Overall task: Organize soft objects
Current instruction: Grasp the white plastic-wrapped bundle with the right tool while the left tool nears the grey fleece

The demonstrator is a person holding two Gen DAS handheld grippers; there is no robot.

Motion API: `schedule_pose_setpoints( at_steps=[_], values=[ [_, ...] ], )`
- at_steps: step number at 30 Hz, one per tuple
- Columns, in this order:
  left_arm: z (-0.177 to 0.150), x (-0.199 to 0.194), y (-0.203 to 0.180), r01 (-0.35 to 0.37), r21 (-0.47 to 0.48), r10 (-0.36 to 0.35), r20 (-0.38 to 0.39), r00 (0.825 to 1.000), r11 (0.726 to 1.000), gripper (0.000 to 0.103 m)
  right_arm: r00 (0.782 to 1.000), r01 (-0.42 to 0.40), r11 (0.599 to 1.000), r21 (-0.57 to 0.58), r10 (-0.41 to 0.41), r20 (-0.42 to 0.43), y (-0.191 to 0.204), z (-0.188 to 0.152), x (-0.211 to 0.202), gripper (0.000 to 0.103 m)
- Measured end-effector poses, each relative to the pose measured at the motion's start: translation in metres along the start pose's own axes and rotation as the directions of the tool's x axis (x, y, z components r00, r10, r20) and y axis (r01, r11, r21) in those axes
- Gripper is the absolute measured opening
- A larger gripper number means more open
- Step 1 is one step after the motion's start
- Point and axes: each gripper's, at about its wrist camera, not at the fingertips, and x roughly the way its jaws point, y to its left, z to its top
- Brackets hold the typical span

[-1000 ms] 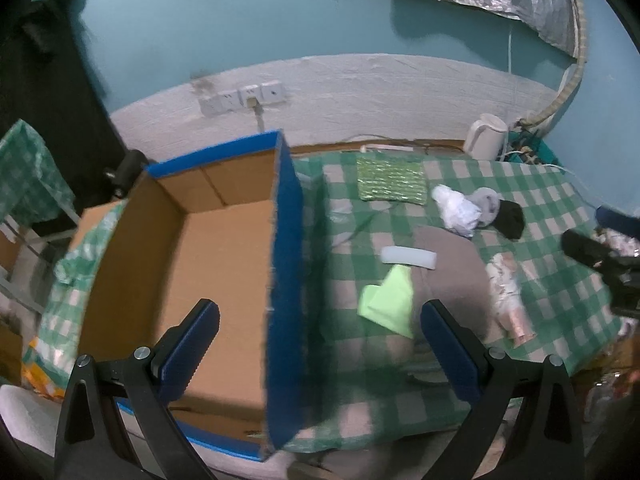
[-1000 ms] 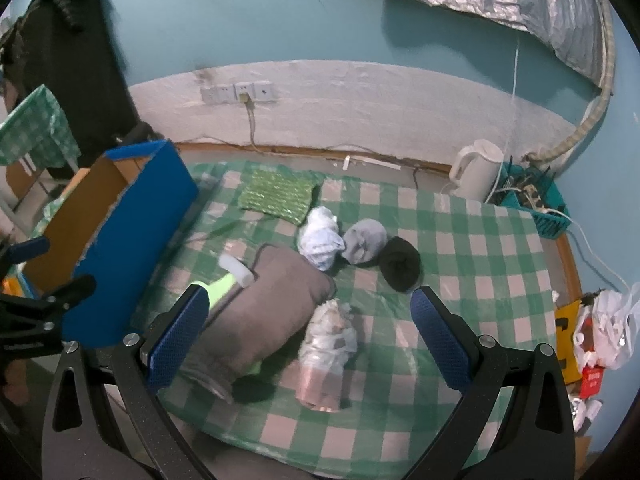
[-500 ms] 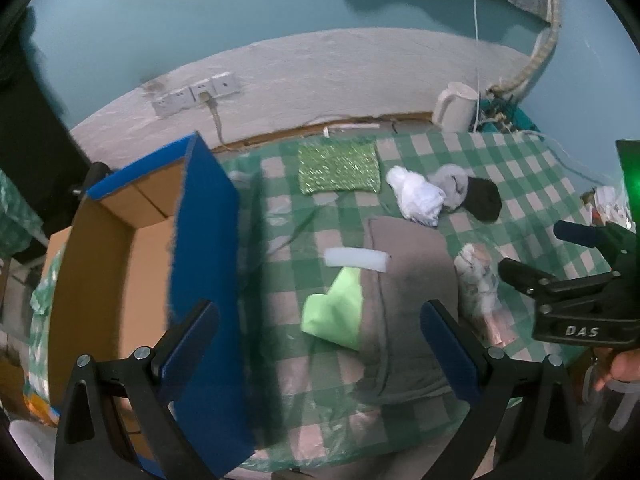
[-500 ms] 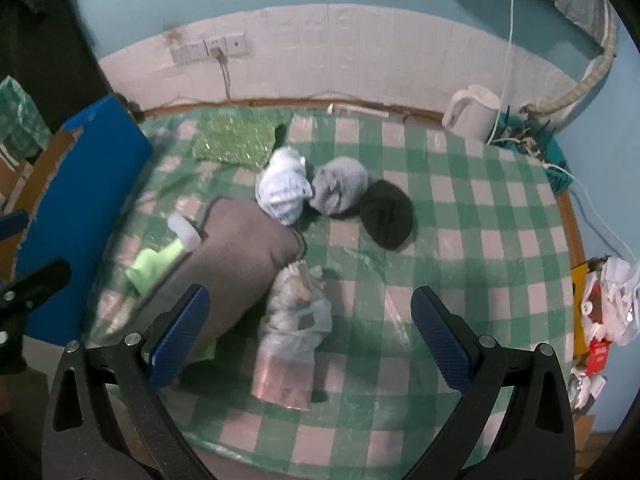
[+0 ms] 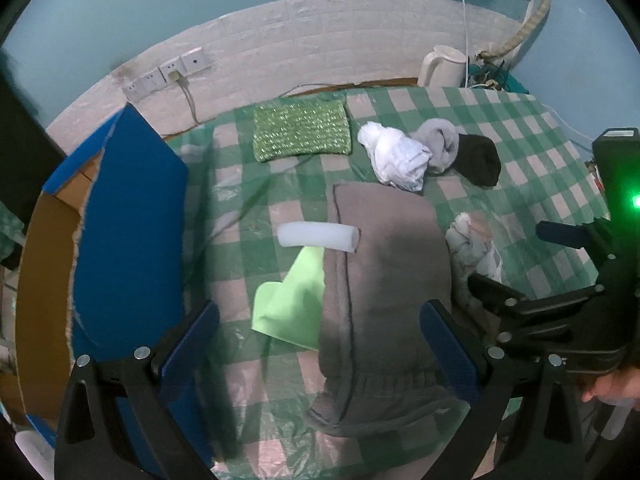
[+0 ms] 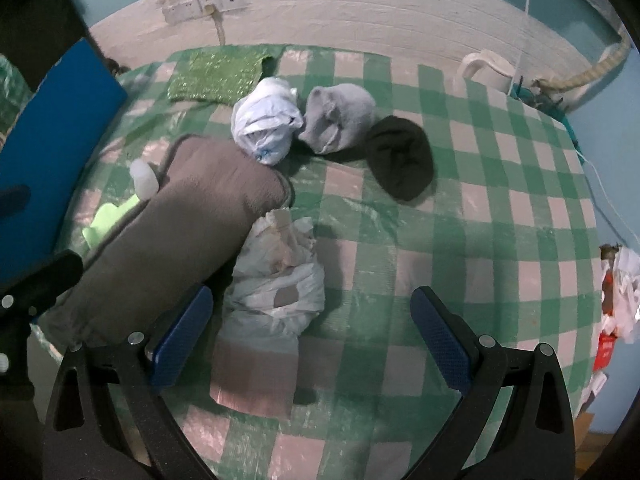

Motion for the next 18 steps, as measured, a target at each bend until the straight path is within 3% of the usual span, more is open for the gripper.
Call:
schedule_pose_setpoints(
  at_steps=[7, 9, 13, 18],
  values=[
    [-0.001, 0.011, -0.003, 0.008, 0.014, -0.007, -0.026, 1.0, 1.0, 0.101, 0.999, -0.003, 1.0, -0.027, 0.002, -0.036, 0.006, 0.0, 0.018, 0.087],
    [0.0, 0.012, -0.004, 0.006, 0.019, -0.006, -0.025, 1.0, 1.0, 0.101, 0.999, -0.007, 0.999, -0.031, 0.006, -0.046, 0.007, 0.0, 0.021, 0.08],
    [0.003, 0.016, -0.003, 0.016, 0.013, -0.015, -0.032, 0.999, 1.0, 0.101, 0.998, -0.016, 0.999, -0.052, 0.013, -0.064, 0.009, 0.0, 0.023, 0.055],
    [0.004, 0.019, -0.006, 0.048, 0.007, -0.047, -0.051, 0.998, 0.999, 0.101, 0.998, -0.011, 0.998, -0.069, 0.006, -0.063, 0.009, -0.003, 0.017, 0.048]
  ],
)
